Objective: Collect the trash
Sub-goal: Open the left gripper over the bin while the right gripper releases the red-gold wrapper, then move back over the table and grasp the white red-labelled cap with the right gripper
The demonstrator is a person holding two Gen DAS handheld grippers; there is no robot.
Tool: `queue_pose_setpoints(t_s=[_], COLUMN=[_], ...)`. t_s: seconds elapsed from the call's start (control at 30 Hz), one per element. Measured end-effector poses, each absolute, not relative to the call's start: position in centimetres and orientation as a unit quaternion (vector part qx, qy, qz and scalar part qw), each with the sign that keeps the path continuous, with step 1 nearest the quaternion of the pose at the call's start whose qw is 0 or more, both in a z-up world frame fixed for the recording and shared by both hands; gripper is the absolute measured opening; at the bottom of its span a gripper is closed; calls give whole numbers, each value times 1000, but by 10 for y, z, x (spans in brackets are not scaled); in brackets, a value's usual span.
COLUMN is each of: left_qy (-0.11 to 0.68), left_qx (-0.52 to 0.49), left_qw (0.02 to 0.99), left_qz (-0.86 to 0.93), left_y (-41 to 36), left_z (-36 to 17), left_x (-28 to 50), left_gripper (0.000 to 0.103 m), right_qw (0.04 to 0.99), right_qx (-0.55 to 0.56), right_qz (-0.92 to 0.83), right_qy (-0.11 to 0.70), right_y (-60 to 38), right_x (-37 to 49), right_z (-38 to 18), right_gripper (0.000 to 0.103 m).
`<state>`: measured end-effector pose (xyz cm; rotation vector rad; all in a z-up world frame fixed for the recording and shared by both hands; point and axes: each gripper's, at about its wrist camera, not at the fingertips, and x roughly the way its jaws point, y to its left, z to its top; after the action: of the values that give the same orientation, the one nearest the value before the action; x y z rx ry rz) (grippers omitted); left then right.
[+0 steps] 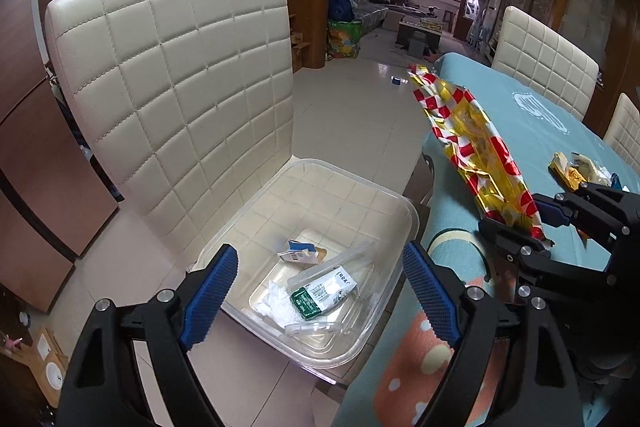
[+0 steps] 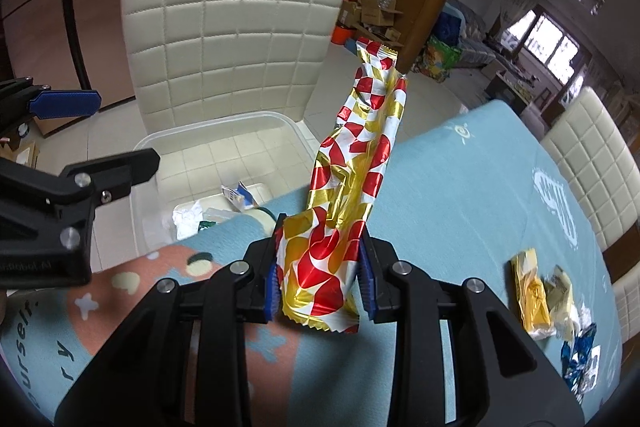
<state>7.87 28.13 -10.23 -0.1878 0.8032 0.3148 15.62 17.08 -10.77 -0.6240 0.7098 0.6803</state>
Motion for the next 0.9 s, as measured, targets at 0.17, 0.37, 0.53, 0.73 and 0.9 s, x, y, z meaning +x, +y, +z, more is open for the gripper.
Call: queue_pose_setpoints(t_s=[0.17,0.37,0.53,0.73,0.9], left_qy=[390,390,392,395,391], left_qx=[-88,-86,-92,-92,-82], left_qw=[903,902,900,900,905], left_qz=[155,164,165,158,149], left_y=[281,283,285,279,268], left_z=[-103,-103,-102,-102,-94], left_x=[73,69,65,66,67], left_gripper=[82,82,82,82,82], right_qw=[833,843,852,858,864], right_qx=[-314,-327,-325,-315,-295], right_qz=[330,327,316,303,293], right_qy=[314,275,263,270,284], right_y=[183,185,180,169,150], right_x=[146,138,138,142,142], right_z=[-106,-101,-98,-94,-85], right_gripper=[34,63,72,72,72])
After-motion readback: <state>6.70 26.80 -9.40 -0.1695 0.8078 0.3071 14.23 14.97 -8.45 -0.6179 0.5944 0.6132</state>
